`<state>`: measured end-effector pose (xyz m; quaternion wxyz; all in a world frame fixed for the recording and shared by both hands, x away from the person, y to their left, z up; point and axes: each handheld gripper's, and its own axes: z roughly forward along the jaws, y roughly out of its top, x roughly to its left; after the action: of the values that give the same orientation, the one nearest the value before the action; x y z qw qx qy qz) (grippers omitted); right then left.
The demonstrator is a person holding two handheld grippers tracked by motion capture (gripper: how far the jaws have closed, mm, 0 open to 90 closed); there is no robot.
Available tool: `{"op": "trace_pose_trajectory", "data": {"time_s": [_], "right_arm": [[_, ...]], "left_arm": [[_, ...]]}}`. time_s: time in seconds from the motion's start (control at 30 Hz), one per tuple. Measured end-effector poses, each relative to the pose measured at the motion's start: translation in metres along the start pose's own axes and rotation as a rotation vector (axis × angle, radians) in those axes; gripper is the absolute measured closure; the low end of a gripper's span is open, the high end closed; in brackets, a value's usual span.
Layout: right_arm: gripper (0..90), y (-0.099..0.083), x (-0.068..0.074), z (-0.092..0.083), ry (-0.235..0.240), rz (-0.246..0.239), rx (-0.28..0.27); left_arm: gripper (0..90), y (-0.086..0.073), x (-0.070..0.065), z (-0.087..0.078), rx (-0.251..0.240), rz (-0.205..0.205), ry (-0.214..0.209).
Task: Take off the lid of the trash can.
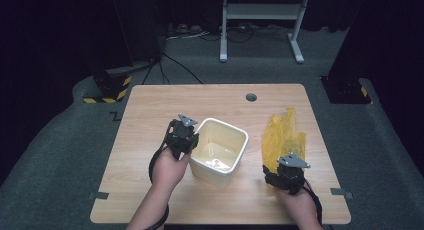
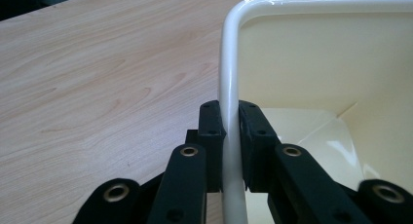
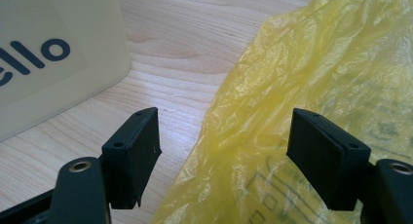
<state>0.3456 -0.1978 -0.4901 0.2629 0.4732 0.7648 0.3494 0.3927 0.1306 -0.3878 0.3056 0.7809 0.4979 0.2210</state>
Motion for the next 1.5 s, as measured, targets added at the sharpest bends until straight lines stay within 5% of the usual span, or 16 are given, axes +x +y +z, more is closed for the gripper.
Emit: {"op": "trace_pose_trajectory", "data": {"time_s": [0.43,0.7,0.97,1.03,1.17,1.27,1.4,1.5], "right_arm": [[27.4,0.000,0.000,0.000,0.000,-0.003,-0.005],[27.5,0.002,0.003,-0.002,0.018,-0.008,-0.020],[31.3,0.013,0.026,-0.016,0.148,-0.002,-0.125],[33.0,0.016,0.040,-0.016,0.177,-0.032,-0.146],[35.2,0.023,0.055,-0.023,0.170,-0.073,-0.226],[36.3,0.028,0.057,-0.031,0.166,-0.056,-0.292],[36.7,0.030,0.056,-0.032,0.142,-0.049,-0.292],[38.7,0.032,0.051,-0.037,0.150,-0.008,-0.345]], "left_arm": [[80.9,0.006,-0.004,-0.007,-0.027,0.026,0.022],[81.0,0.005,0.003,-0.007,-0.037,-0.008,-0.002],[81.1,0.000,0.002,0.001,-0.024,-0.026,-0.019],[81.2,-0.001,0.000,0.003,-0.015,-0.018,-0.029],[81.3,-0.003,-0.005,0.005,-0.017,-0.003,-0.023],[81.3,-0.003,-0.008,0.004,-0.014,0.017,-0.021],[81.3,-0.003,-0.009,0.004,-0.014,0.019,-0.022],[81.2,-0.002,-0.010,0.003,-0.021,0.021,-0.023]]}}
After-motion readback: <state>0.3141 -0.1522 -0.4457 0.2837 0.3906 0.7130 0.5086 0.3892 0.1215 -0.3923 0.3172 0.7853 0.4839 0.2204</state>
